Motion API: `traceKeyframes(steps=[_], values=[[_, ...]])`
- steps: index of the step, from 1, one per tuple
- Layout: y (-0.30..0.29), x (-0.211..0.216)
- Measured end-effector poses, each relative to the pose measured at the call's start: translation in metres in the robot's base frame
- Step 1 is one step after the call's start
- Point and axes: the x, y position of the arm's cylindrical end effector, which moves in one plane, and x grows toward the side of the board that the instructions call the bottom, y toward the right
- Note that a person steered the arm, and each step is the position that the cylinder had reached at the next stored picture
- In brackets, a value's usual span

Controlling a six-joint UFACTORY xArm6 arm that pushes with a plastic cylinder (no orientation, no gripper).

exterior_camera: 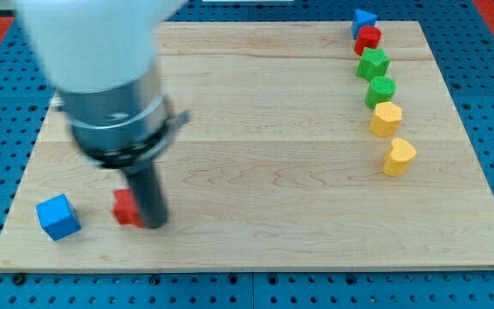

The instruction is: Point your arm to the blue triangle

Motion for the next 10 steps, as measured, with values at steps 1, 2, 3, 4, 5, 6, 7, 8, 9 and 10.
traceKeyframes(steps=[1, 2, 3, 4, 5, 6, 7, 8, 9, 10], values=[[-0.057, -0.018], [-0.015, -0.019], [0.088, -0.01], [0.166, -0.006], [0.246, -0.007], [0.325, -0.007], [0.365, -0.007], [0.372, -0.007], [0.372, -0.007], [0.382, -0.034]])
